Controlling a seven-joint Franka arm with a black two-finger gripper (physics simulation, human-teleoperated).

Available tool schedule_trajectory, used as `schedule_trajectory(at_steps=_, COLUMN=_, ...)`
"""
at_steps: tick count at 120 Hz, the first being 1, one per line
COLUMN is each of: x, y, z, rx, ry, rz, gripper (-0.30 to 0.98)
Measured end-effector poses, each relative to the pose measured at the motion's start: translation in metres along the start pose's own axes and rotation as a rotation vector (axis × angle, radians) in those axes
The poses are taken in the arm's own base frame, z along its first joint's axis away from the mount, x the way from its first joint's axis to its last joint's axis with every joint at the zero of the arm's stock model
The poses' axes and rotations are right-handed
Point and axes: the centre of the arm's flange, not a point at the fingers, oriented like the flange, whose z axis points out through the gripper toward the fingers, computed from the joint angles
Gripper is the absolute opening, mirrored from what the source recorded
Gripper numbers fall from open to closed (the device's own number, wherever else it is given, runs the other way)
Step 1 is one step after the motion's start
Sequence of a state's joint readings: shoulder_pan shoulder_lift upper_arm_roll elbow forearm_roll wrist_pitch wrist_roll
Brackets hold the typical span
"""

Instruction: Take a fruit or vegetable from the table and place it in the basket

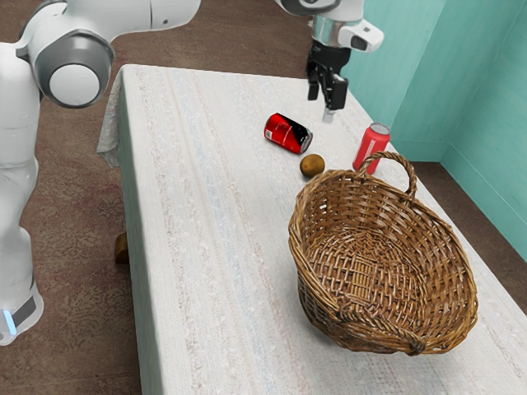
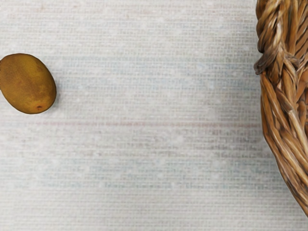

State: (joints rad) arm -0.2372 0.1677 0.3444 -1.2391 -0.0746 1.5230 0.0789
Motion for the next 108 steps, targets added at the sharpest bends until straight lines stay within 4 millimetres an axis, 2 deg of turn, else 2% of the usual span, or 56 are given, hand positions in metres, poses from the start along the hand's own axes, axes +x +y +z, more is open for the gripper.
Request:
schedule_trajectory(at_steps=19, x=0.001, y=0.0, z=-0.001, rx=0.002, ry=0.009, rz=0.006, gripper=0.69)
schedule_trajectory(at_steps=43, x=-0.001, y=-0.009, z=-0.003, rx=0.007, ry=0.004, rz=-0.003, gripper=0.69)
schedule_trajectory(at_steps=51, x=-0.002, y=-0.018, z=-0.002, rx=0.013, ry=-0.004, rz=-0.017, gripper=0.69)
schedule_trajectory(at_steps=57, x=0.0, y=-0.034, z=0.002, rx=0.023, ry=-0.011, rz=-0.047, gripper=0.68)
schedule_trajectory(at_steps=67, x=0.018, y=-0.075, z=0.028, rx=0.063, ry=-0.033, rz=-0.118, gripper=0.69)
schedule_trajectory(at_steps=74, x=0.03, y=-0.092, z=0.047, rx=0.08, ry=-0.038, rz=-0.145, gripper=0.69)
schedule_trajectory(at_steps=85, x=0.044, y=-0.099, z=0.069, rx=0.082, ry=-0.03, rz=-0.156, gripper=0.69)
schedule_trajectory(at_steps=95, x=0.058, y=-0.109, z=0.1, rx=0.059, ry=-0.034, rz=-0.175, gripper=0.69)
schedule_trajectory(at_steps=108, x=0.073, y=-0.108, z=0.123, rx=0.045, ry=-0.025, rz=-0.175, gripper=0.69)
